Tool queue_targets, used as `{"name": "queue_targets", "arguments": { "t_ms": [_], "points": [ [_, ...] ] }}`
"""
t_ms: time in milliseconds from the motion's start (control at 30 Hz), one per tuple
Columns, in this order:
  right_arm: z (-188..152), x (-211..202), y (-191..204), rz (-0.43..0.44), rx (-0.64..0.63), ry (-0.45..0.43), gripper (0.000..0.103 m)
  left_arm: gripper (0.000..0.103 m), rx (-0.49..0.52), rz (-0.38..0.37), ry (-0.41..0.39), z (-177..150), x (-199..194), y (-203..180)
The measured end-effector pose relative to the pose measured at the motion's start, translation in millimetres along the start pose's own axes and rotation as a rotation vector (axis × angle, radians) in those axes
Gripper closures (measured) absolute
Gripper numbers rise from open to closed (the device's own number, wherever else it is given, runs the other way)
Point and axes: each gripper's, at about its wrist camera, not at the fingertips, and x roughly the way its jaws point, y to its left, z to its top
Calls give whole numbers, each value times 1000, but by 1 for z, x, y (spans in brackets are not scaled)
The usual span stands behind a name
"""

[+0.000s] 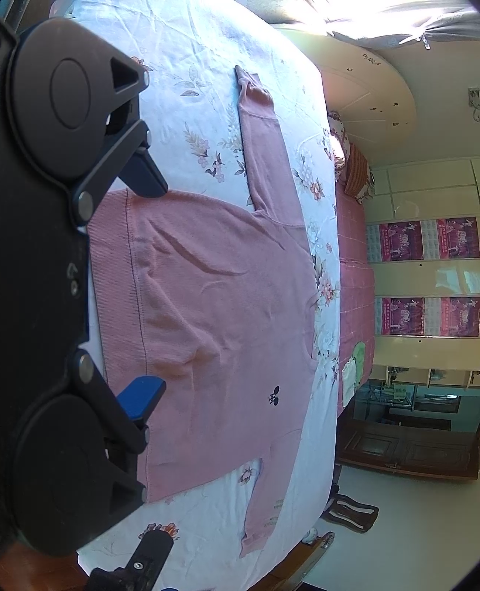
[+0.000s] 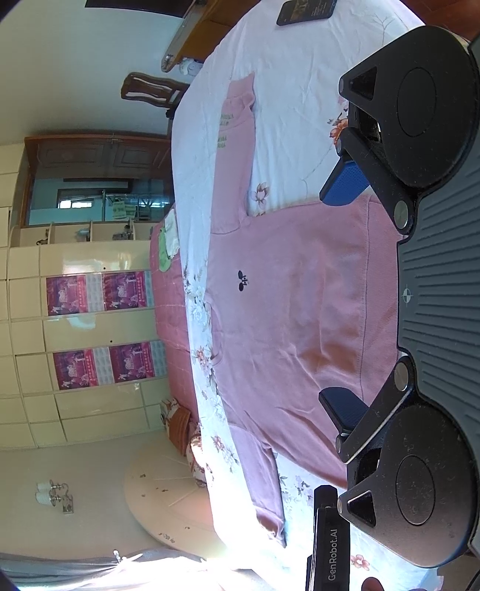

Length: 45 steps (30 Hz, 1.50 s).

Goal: Fold small clothes

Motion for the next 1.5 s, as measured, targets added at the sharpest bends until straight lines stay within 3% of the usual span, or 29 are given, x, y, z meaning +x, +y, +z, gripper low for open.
{"name": "queue_targets", "arguments": {
  "t_ms": [767, 1200, 1500],
  "points": [
    [18, 33, -6, -41, -2, 2, 0, 0, 4, 8, 11, 27, 36, 2],
    [54, 99, -56, -114, 40, -20, 0, 0, 4, -9, 22, 75, 105, -15],
    [86, 159, -102, -117, 71, -19, 0, 0, 11, -12, 35, 114, 169, -47]
  ]
}}
